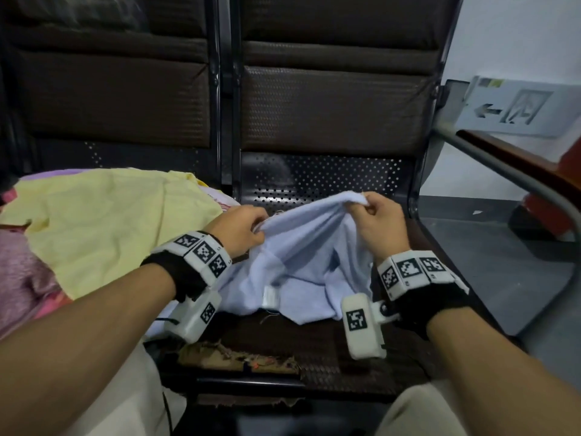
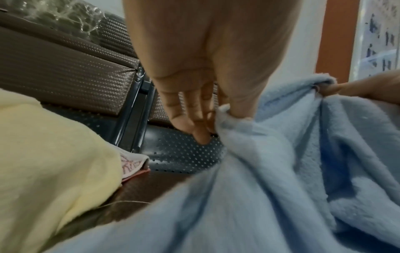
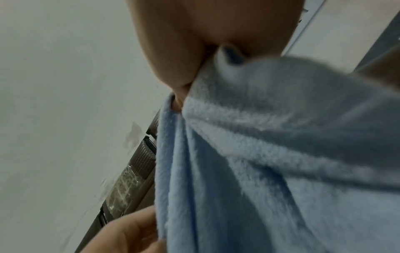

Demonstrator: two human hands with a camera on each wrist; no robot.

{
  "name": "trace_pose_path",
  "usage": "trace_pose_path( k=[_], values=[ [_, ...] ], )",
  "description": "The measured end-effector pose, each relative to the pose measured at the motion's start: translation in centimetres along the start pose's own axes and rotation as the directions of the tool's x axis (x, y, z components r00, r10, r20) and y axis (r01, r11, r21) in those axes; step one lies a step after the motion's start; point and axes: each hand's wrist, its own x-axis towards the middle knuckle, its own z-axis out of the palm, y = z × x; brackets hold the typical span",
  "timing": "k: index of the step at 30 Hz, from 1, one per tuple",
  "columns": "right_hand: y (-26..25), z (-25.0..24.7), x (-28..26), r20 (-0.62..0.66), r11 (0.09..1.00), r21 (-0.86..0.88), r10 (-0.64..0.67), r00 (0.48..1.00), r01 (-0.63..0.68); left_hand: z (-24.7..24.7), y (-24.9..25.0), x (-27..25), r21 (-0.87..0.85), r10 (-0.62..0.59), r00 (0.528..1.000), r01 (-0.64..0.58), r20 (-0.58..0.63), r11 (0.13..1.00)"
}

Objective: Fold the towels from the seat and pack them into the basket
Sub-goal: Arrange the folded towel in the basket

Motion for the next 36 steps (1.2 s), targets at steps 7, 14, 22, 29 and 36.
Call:
trace_pose_path(
  k=[7, 14, 22, 29, 36],
  values=[
    [0.7, -0.1, -1.4, 0.171, 0.945, 0.108, 0.287, 0.943, -0.307, 0.2, 1.6, 0.7, -0.389, -0.203, 0.969, 0.242, 0.138, 0.889],
    [-1.8, -0.2, -2.4, 0.308, 0.914, 0.269, 0.216, 0.926, -0.303, -0.6, 5.4, -0.4, -0.838, -0.034, 0.937, 0.327, 0.348, 0.436],
    [-1.5, -0.4, -3.0, 0.45, 0.993, -0.007, 0.107, 0.887, -0.116, -0.7, 7.3, -1.5, -0.879, -0.143, 0.946, 0.324, 0.292, 0.349],
    [-1.2, -2.3, -2.7, 0.318, 0.99, -0.028, 0.139, 0.938, -0.137, -0.8, 6.1, -2.3, -0.616, -0.014, 0.977, 0.146, 0.214, 0.774],
    [-1.1, -2.6, -2.4, 0.154, 0.983, 0.061, 0.16, 0.975, -0.171, -0.8, 4.8, -2.7, -0.38, -0.13, 0.986, 0.159, 0.099, 0.911]
  ],
)
